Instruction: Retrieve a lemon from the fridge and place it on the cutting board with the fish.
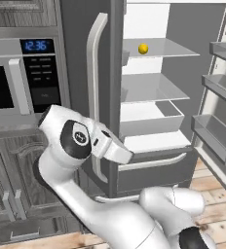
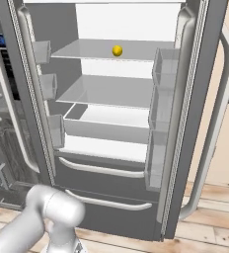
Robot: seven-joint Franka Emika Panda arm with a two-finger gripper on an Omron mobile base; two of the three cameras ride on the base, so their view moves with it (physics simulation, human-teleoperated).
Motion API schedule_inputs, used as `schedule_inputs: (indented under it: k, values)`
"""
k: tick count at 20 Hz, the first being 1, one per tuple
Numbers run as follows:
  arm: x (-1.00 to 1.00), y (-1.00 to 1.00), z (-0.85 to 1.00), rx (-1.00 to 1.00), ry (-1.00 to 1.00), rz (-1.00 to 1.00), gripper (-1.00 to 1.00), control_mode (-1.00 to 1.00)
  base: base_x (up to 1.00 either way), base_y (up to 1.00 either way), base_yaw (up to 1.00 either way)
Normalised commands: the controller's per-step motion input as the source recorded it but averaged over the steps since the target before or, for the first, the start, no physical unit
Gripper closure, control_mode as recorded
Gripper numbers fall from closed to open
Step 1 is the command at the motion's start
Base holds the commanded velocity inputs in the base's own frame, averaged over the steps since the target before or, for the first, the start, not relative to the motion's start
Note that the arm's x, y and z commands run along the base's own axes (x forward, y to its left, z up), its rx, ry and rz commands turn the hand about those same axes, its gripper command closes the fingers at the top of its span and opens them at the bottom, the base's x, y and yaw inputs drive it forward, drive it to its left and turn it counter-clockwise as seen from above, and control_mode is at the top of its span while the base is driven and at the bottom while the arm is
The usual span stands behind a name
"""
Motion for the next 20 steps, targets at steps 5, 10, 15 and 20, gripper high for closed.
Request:
schedule_inputs:
  k: [5, 10, 15, 20]
  values:
    - [-0.97, -0.25, 0.01, 0.05, -0.02, 0.17, -1.00, -1.00, 0.00, 0.00, 0.00]
    - [-0.18, -0.97, 0.08, 0.80, -0.03, 0.03, -1.00, -1.00, 0.00, 0.00, 0.00]
    - [0.42, -0.97, 0.00, 0.75, 0.05, -0.09, -1.00, -1.00, 0.00, 0.00, 0.00]
    - [0.68, -0.54, -0.14, 0.56, 0.01, -0.08, -1.00, -1.00, 0.00, 0.00, 0.00]
